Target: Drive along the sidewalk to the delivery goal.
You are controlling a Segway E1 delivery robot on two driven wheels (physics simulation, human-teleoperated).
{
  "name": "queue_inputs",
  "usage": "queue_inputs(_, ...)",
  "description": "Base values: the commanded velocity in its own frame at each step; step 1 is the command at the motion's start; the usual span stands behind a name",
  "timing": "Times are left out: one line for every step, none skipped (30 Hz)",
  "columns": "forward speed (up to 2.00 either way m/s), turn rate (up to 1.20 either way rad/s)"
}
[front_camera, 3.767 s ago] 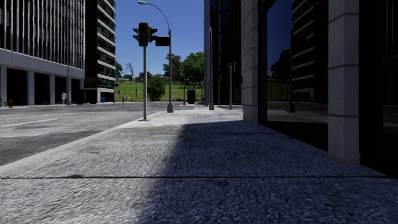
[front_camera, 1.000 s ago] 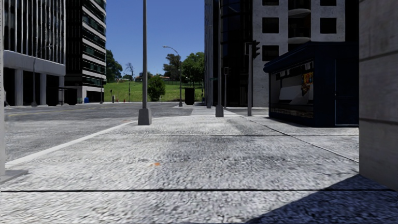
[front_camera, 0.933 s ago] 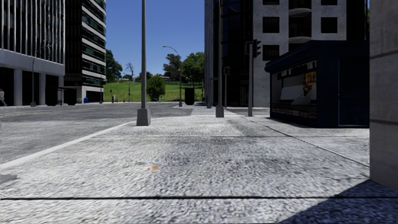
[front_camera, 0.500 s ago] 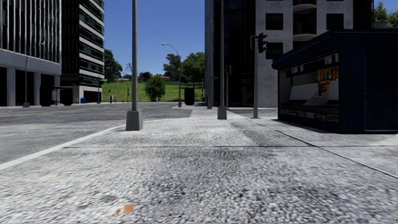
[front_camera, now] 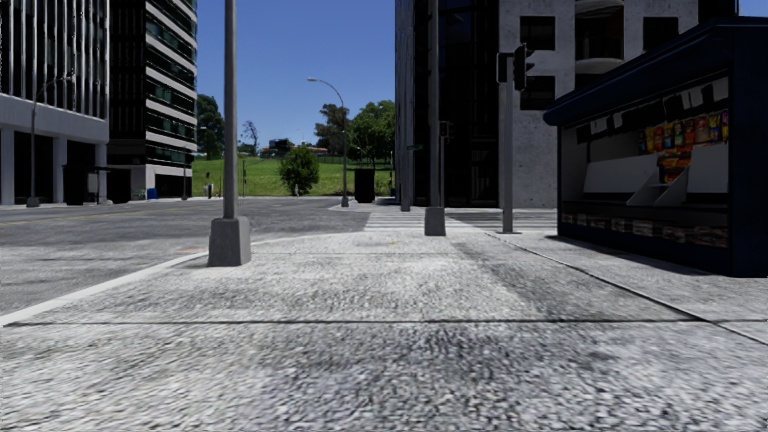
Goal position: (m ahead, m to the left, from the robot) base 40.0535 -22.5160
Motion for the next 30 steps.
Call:
queue_inputs(2.00, 0.00)
queue_inputs(2.00, 0.00)
queue_inputs(2.00, 0.00)
queue_inputs(2.00, 0.00)
queue_inputs(2.00, 0.00)
queue_inputs(2.00, 0.00)
queue_inputs(2.00, 0.00)
queue_inputs(2.00, 0.00)
queue_inputs(2.00, 0.00)
queue_inputs(2.00, 0.00)
queue_inputs(2.00, 0.00)
queue_inputs(2.00, 0.00)
queue_inputs(2.00, 0.00)
queue_inputs(2.00, 0.00)
queue_inputs(2.00, 0.00)
queue_inputs(2.00, 0.00)
queue_inputs(2.00, 0.00)
queue_inputs(2.00, 0.00)
queue_inputs(2.00, 0.00)
queue_inputs(2.00, 0.00)
queue_inputs(2.00, 0.00)
queue_inputs(2.00, 0.00)
queue_inputs(2.00, 0.00)
queue_inputs(2.00, 0.00)
queue_inputs(2.00, 0.00)
queue_inputs(2.00, 0.00)
queue_inputs(2.00, 0.00)
queue_inputs(2.00, 0.00)
queue_inputs(2.00, 0.00)
queue_inputs(2.00, 0.00)
